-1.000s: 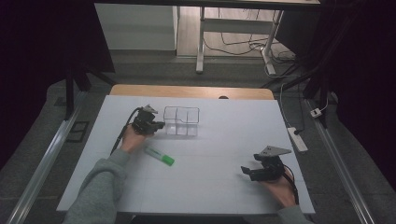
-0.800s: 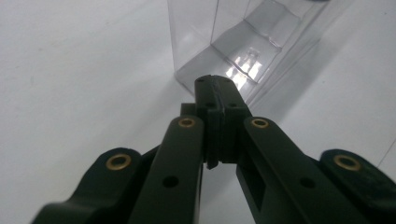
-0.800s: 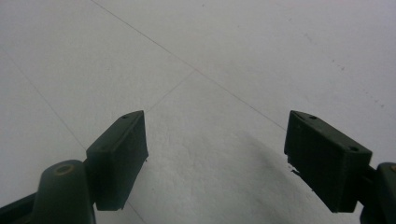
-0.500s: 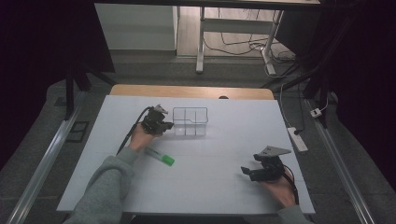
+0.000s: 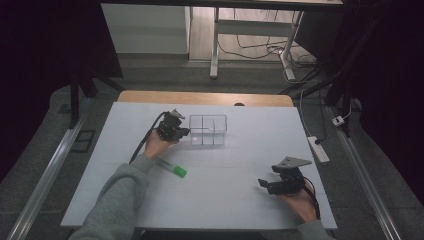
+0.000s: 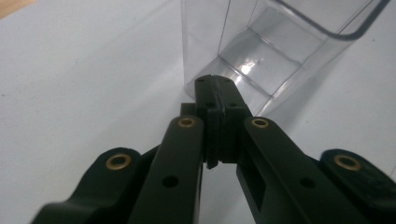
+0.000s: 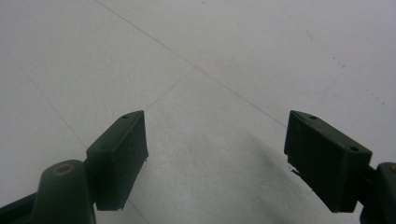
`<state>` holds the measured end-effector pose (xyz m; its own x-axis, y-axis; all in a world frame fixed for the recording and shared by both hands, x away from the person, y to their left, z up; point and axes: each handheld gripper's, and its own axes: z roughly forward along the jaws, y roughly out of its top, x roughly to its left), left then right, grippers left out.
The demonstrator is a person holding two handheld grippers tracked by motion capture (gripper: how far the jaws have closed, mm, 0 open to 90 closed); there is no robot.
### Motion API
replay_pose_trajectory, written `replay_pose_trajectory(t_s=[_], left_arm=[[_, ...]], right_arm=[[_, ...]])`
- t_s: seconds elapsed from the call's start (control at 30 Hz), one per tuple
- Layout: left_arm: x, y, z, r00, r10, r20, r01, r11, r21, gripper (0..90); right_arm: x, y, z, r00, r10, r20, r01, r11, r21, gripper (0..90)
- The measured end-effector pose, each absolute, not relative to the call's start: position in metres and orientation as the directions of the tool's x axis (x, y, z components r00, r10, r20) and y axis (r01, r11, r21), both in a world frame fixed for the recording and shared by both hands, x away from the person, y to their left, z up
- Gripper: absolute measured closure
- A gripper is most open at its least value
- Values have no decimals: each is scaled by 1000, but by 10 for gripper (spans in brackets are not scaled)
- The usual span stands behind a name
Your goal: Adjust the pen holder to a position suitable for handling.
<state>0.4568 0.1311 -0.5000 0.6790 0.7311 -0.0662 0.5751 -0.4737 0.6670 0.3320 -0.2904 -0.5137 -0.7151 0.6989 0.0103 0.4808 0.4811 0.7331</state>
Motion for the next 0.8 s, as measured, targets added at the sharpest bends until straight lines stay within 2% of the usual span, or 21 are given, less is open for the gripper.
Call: replay_pose_trajectory(t_s=[0.4, 0.47, 0.53, 0.6, 0.63, 0.7, 0.8], left_arm=[[438, 156, -485, 701, 711, -55, 541, -479, 691, 875], [434, 160, -485, 713, 699, -62, 534, -483, 694, 798], [432, 162, -485, 725, 685, -71, 529, -488, 694, 780], [429, 164, -485, 732, 677, -73, 528, -496, 689, 727], [428, 164, -485, 740, 669, -74, 524, -503, 687, 671], [425, 165, -484, 749, 658, -72, 517, -514, 684, 640], [423, 167, -483, 759, 644, -97, 531, -526, 664, 497]], right_arm=[[332, -292, -514, -714, 700, 10, 478, 477, 738, 212], [331, -292, -513, -713, 701, 11, 479, 475, 738, 212], [331, -292, -513, -714, 700, 9, 477, 477, 738, 211], [331, -292, -513, -721, 693, 10, 471, 479, 741, 212], [331, -292, -514, -723, 691, 7, 468, 482, 741, 212], [331, -291, -514, -723, 691, 7, 468, 482, 741, 212], [331, -292, -513, -720, 694, 7, 471, 482, 739, 212]])
